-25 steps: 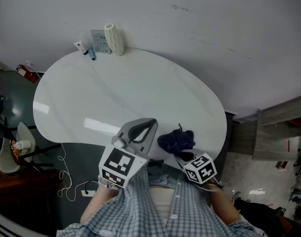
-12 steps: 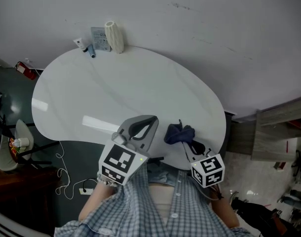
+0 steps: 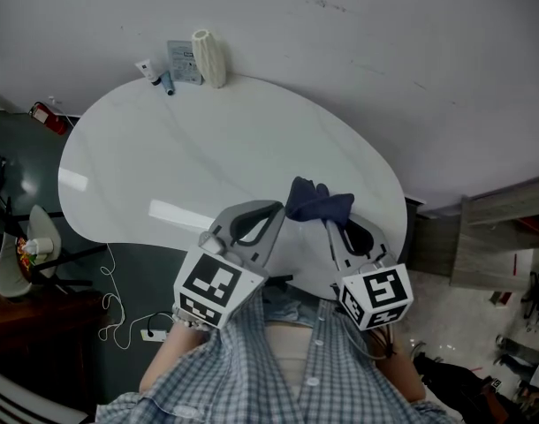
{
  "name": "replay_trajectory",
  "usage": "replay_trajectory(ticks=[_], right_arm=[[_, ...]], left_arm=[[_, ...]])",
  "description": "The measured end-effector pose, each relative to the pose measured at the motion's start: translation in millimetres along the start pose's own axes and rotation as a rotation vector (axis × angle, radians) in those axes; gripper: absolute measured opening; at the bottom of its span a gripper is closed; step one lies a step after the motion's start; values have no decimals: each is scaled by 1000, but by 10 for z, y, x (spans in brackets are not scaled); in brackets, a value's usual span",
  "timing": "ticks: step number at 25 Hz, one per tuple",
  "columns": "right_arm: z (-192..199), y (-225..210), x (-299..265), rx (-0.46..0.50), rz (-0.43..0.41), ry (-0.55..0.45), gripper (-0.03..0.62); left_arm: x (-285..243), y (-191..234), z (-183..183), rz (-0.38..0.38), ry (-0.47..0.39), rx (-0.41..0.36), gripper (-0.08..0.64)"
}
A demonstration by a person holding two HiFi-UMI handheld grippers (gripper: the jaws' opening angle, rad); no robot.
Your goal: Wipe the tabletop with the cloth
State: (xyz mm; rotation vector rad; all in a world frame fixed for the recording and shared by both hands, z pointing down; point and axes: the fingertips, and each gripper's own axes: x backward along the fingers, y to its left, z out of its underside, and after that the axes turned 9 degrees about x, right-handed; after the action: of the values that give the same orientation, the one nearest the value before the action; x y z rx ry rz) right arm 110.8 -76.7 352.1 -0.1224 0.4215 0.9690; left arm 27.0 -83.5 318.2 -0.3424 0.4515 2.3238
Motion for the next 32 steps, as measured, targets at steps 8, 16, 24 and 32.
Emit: replay_trajectory(ticks=[8,16,24,32], right_arm=[[-313,-45,58,23,27,-100,23],[-393,-12,54,42,18,-120,23],[-376,17,14,34,5,-110,23],[-363,36,8,41,3,-100,23]], left_arm=[[-24,-75,-62,14,-13,-19,6],[-58,-108,-55,24,-8,-23,6],[-62,-93,-50,27,-8,-21,6],[-64,-97,-42,30,-6,-20,6]])
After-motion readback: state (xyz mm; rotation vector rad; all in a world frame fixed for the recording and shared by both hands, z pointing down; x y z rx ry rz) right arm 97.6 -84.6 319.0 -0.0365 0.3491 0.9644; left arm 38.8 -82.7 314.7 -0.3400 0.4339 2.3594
